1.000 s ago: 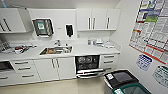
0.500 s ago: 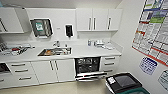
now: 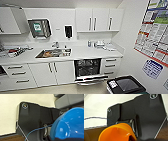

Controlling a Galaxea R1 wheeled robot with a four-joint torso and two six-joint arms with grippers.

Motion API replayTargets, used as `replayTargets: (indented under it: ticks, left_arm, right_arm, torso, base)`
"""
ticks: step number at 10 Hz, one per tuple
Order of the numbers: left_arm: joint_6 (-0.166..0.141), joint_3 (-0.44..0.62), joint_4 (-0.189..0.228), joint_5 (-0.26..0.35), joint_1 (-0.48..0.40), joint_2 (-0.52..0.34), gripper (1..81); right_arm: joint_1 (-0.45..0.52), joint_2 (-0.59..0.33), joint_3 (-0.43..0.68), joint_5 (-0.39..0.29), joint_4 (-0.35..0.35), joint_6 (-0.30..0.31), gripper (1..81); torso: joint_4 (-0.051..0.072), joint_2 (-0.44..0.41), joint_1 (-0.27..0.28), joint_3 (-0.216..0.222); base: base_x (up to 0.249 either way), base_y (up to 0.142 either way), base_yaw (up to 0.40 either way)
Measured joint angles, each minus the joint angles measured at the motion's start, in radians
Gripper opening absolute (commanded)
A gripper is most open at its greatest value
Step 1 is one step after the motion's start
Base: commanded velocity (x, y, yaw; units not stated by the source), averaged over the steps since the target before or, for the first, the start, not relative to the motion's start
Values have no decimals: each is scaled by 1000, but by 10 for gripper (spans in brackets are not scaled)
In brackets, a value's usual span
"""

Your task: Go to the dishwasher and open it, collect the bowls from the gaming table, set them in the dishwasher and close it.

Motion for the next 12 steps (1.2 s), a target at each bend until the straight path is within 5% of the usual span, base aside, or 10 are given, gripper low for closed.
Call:
replayTargets:
  ticks: [12]
  left_arm:
    - [0,0,-1,0,0,0,10]
  right_arm:
    - [0,1,-5,-1,0,0,10]
  torso:
    - [0,0,0,0]
  base:
    - [140,78,0]
